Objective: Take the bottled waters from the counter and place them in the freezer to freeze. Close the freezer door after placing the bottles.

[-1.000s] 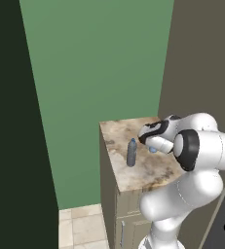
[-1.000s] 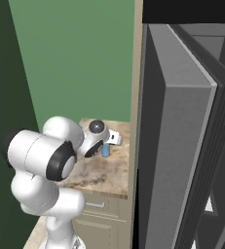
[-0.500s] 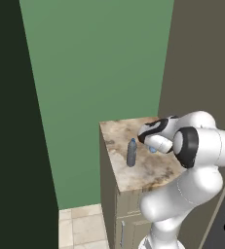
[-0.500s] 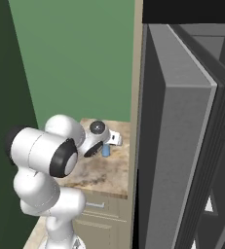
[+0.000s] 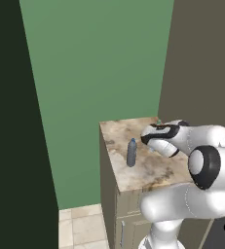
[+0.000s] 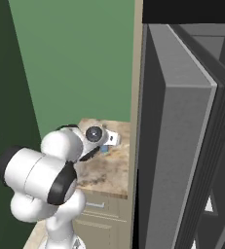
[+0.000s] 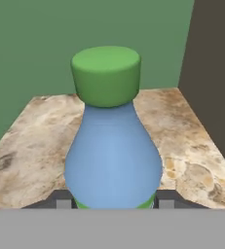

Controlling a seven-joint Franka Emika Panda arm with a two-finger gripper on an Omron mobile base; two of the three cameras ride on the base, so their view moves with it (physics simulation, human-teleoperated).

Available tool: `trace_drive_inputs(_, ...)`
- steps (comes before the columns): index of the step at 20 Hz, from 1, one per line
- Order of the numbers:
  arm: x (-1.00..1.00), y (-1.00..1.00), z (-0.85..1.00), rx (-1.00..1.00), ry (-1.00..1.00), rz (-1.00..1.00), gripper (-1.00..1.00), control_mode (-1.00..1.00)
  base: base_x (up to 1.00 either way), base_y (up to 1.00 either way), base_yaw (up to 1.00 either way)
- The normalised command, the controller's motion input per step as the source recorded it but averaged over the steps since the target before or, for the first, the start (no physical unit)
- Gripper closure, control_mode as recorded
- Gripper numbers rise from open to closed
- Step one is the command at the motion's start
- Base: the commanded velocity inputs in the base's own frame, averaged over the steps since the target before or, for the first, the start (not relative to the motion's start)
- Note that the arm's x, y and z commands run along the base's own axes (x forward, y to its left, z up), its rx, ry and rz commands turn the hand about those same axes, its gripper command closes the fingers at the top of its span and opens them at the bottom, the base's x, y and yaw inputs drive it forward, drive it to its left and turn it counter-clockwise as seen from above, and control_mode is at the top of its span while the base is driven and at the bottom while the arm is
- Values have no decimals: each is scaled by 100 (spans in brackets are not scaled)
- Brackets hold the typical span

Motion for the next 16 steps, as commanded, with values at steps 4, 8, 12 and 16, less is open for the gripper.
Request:
trace_drive_inputs(4, -56, 0, 93, 0, -36, 0, 100, -100, 0, 0, 0)
trace_drive_inputs(8, -76, 8, 100, 0, -24, 0, 100, -100, 0, 0, 0)
trace_drive_inputs(12, -98, 13, 100, 0, -6, 0, 100, -100, 0, 0, 0)
trace_drive_inputs(16, -100, 20, 100, 0, 11, 0, 100, -100, 0, 0, 0)
